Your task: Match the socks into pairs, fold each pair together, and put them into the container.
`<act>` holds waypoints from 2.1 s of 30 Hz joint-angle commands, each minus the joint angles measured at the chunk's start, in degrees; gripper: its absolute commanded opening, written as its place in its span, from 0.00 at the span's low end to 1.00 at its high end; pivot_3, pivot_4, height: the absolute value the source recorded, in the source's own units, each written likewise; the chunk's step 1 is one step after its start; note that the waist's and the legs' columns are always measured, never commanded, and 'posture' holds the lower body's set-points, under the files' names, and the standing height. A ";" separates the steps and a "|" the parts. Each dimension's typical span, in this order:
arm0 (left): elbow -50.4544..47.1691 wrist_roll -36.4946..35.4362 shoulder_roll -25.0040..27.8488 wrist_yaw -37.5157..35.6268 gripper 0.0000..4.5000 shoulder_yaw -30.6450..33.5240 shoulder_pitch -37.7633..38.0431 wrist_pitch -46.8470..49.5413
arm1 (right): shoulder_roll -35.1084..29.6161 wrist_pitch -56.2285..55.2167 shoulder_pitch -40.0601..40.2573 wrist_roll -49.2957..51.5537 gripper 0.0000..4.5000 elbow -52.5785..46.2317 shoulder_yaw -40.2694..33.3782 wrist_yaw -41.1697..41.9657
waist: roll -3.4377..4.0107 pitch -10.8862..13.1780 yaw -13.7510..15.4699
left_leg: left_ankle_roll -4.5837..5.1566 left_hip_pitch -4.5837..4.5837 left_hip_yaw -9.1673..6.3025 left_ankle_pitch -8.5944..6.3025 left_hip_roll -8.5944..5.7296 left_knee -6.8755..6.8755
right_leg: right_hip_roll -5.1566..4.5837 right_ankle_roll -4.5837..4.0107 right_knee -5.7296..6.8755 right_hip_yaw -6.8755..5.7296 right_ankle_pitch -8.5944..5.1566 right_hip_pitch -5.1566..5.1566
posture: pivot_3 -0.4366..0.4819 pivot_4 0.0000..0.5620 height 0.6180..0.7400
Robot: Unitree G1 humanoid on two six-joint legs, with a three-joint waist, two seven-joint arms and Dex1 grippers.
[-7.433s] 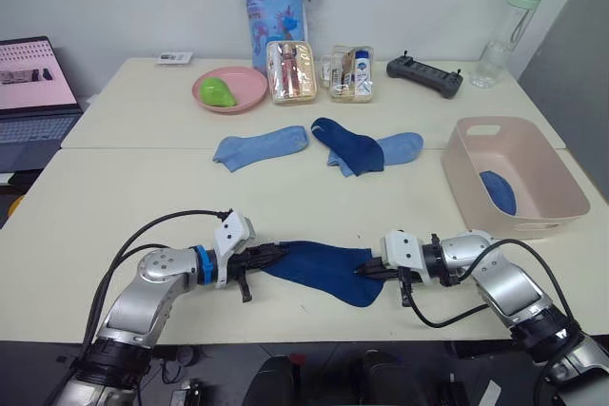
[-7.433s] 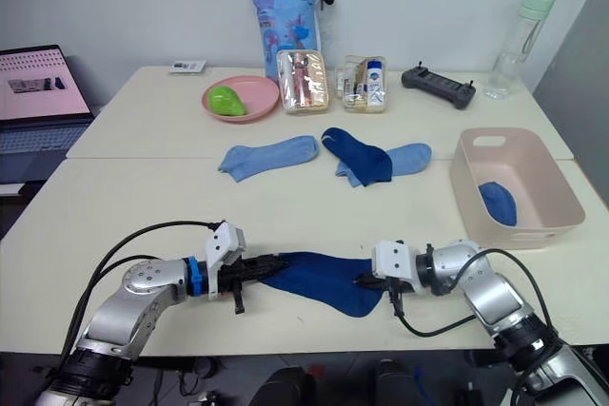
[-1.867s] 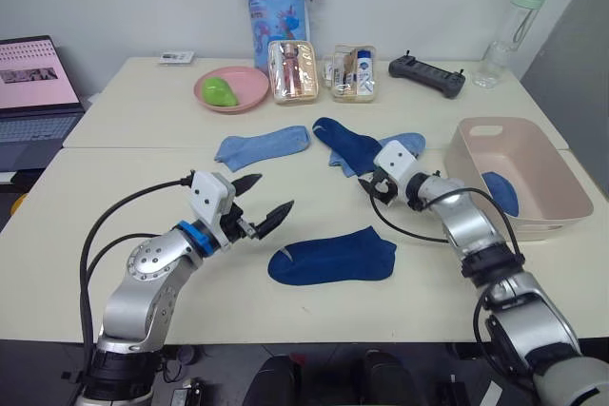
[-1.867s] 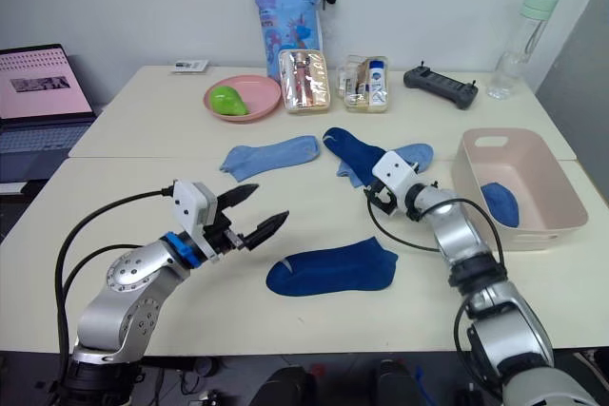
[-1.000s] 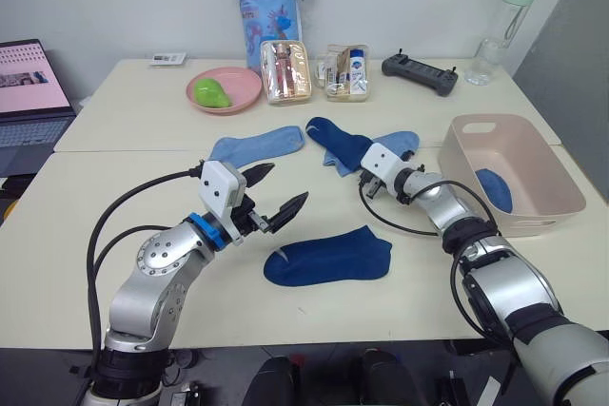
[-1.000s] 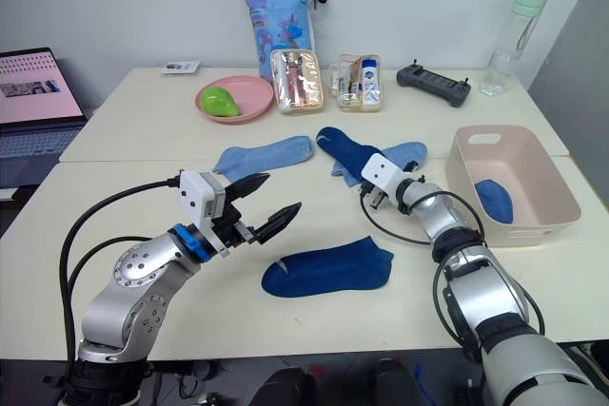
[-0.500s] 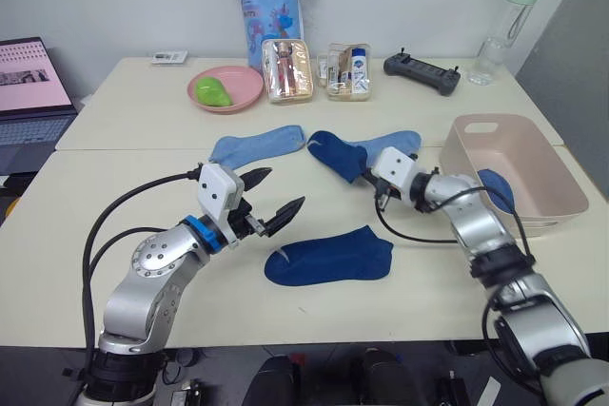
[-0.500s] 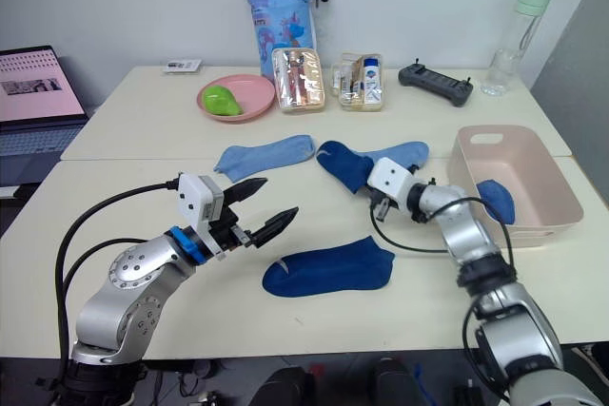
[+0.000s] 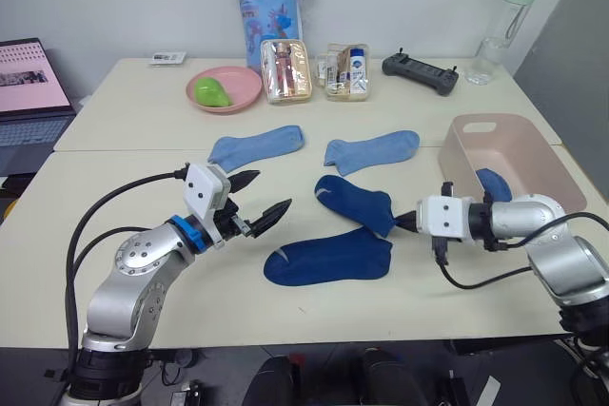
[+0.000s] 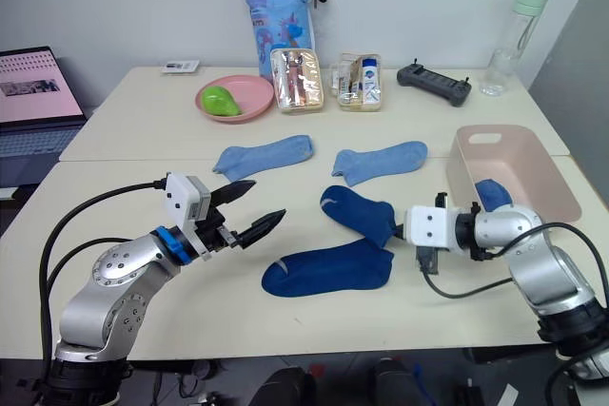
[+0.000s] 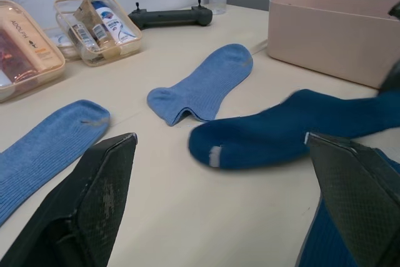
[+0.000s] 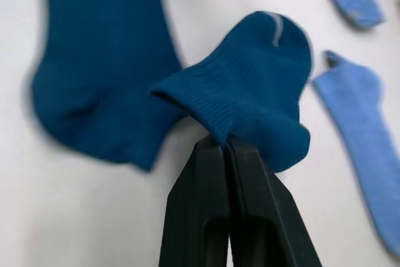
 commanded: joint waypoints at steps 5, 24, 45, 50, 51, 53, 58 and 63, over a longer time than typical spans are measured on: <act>8.88 9.96 3.71 -4.89 1.00 -6.10 -3.22 -9.22 | 0.93 -6.48 0.81 -5.91 0.00 8.69 -0.69 -7.58 | -0.02 0.01 0.13 | -0.01 0.00 0.05 0.01 -0.03 0.00 | 0.00 0.00 0.00 0.01 0.00 -0.01 | 0.48 0.27 1.00; 68.04 43.48 -4.73 -3.20 0.91 -28.81 -36.38 -60.74 | 2.71 -1.84 -0.05 -2.11 0.00 8.30 -1.41 -7.07 | -0.04 0.00 1.34 | 0.02 -0.09 0.10 0.01 -0.08 0.13 | 0.01 0.02 0.05 -0.02 0.02 -0.03 | 0.48 0.27 1.00; 63.46 35.89 -2.43 -5.79 0.01 -21.99 -33.62 -61.84 | 8.60 -9.89 -7.93 -3.40 0.00 17.28 -2.05 -14.62 | -0.06 -0.01 -0.34 | 0.02 -0.06 0.15 0.01 0.00 0.12 | 0.12 0.07 0.11 -0.06 0.05 -0.13 | 0.48 0.27 1.00; 41.61 30.04 4.64 -8.77 0.01 -17.74 -21.62 -53.23 | 10.10 -17.75 -10.50 -5.59 0.00 22.74 0.69 -13.91 | -0.07 0.01 -0.24 | 0.01 -0.11 0.07 0.02 0.08 0.08 | 0.13 0.05 0.11 0.03 0.05 -0.18 | 0.48 0.27 1.00; 39.02 29.78 5.29 -8.76 0.01 -17.36 -20.31 -51.75 | 10.21 -18.44 -10.59 -5.69 0.00 23.31 0.78 -13.91 | -0.07 0.01 -0.13 | 0.00 -0.15 0.04 0.02 0.08 0.10 | 0.12 0.05 0.10 0.02 0.05 -0.18 | 0.48 0.27 1.00; 32.96 28.98 7.41 -8.23 0.01 -15.30 -15.93 -48.74 | 10.84 -21.07 -11.00 -6.29 0.00 24.79 1.93 -13.87 | -0.07 0.01 0.37 | 0.01 -0.16 0.02 0.02 0.02 0.14 | 0.06 0.05 0.10 0.00 0.05 -0.13 | 0.48 0.27 1.00; 21.07 28.95 10.17 -6.32 0.00 -12.17 -1.89 -43.39 | 12.41 -27.68 -11.62 -7.35 0.05 29.34 4.88 -12.57 | -0.01 0.03 -0.16 | 0.02 -0.15 0.11 0.01 0.00 0.11 | 0.02 0.06 0.06 0.08 0.05 -0.15 | 0.48 0.27 1.00; 16.90 30.49 9.09 -4.40 0.00 -12.36 1.97 -41.09 | 9.71 -29.49 -10.64 -6.01 0.38 29.81 4.49 -9.54 | -0.01 0.03 0.64 | 0.02 -0.15 0.05 0.01 -0.02 0.13 | 0.01 0.04 0.08 0.01 0.06 -0.10 | 0.48 0.27 1.00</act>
